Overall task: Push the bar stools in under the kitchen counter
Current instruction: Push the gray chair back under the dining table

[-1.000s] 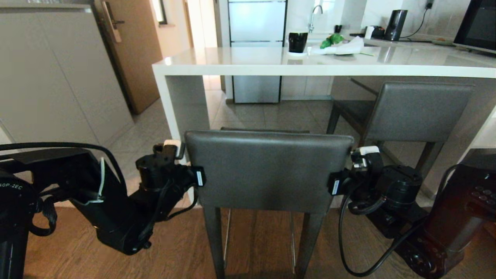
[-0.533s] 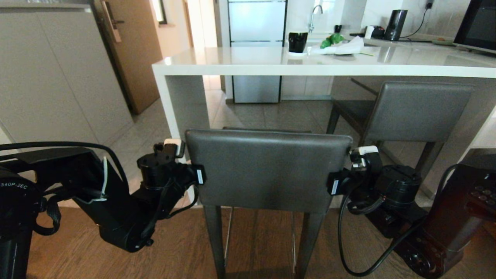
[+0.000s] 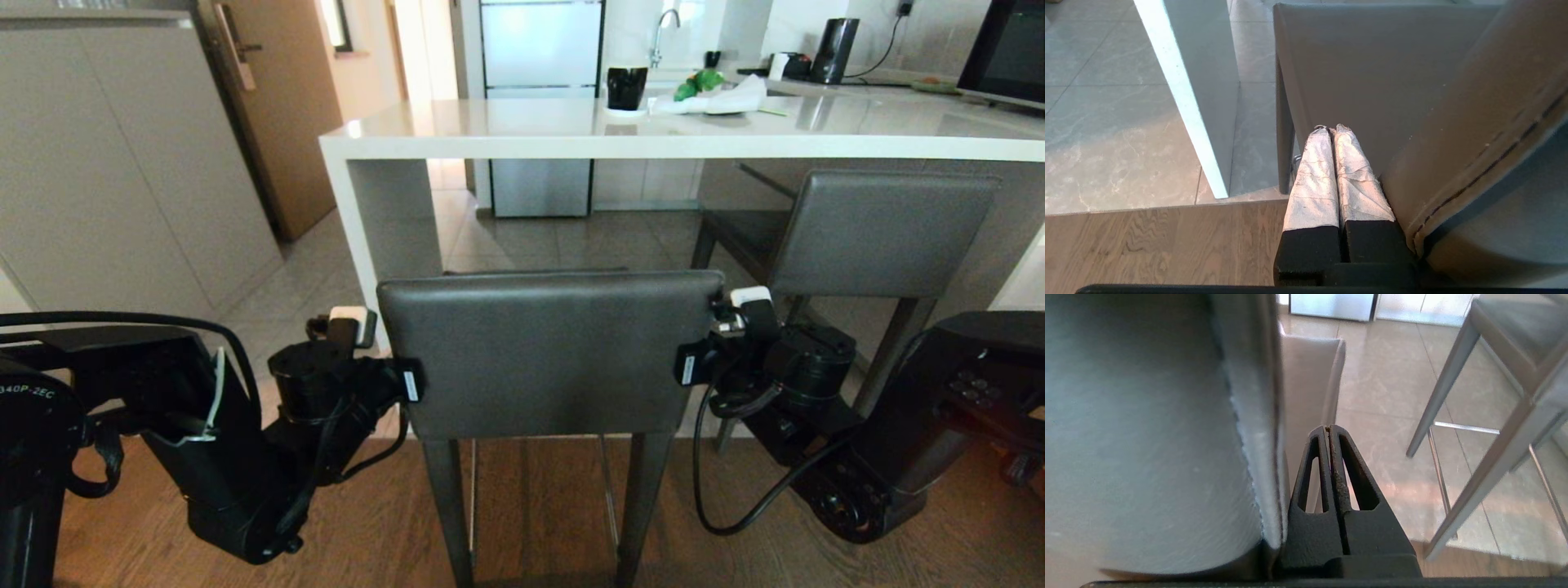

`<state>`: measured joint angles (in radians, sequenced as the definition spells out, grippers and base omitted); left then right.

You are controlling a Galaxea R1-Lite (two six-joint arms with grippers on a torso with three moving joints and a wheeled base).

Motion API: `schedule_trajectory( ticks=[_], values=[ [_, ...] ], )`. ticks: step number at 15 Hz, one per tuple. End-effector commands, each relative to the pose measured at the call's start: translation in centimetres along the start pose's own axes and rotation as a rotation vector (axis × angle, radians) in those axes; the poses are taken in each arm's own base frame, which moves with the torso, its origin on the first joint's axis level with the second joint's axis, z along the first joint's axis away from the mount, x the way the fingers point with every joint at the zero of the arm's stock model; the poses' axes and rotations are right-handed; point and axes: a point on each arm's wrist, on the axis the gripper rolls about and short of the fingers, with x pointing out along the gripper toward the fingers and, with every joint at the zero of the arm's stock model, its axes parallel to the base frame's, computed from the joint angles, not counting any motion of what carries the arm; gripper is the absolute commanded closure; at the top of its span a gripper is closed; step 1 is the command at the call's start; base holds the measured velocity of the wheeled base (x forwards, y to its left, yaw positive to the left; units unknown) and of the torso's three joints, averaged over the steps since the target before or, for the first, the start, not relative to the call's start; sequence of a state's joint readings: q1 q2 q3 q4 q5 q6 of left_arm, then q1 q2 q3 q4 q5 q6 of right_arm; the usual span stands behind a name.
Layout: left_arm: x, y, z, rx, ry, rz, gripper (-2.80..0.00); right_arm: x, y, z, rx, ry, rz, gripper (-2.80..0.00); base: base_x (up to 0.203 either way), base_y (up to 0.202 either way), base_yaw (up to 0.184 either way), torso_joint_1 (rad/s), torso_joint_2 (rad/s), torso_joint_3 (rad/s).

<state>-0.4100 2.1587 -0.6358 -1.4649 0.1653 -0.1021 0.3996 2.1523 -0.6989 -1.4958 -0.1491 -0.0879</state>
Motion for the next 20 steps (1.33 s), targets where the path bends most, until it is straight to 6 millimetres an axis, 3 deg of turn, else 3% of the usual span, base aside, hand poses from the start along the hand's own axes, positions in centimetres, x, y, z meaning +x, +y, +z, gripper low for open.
schedule_trajectory(
  ticks=[1,6,9,15,20],
  values=[
    [0.1,0.4,-0.5,0.001,0.01,0.013,0.0,0.5,0.1,0.3,0.002,-0.031,-0.003,0.0,0.0,0.0,0.0,0.0,0.0,0.0],
    [1.6,0.0,0.3,-0.002,-0.048,0.018,0.0,0.1,-0.8,-0.9,-0.002,0.015,-0.029,0.0,0.0,0.0,0.0,0.0,0.0,0.0],
    [2.0,0.2,-0.5,0.079,-0.036,0.031,0.0,-0.1,-0.7,-0.7,-0.002,0.013,-0.035,0.0,0.0,0.0,0.0,0.0,0.0,0.0],
    [2.4,-0.1,-0.4,0.082,-0.044,0.026,0.0,0.4,-0.7,-0.7,-0.002,0.002,-0.032,0.0,0.0,0.0,0.0,0.0,0.0,0.0],
    [2.2,0.0,-0.5,0.083,-0.04,0.028,0.0,0.5,-0.6,-1.0,-0.005,0.009,-0.029,0.0,0.172,0.0,-0.001,-0.003,0.0,0.007]
  ],
)
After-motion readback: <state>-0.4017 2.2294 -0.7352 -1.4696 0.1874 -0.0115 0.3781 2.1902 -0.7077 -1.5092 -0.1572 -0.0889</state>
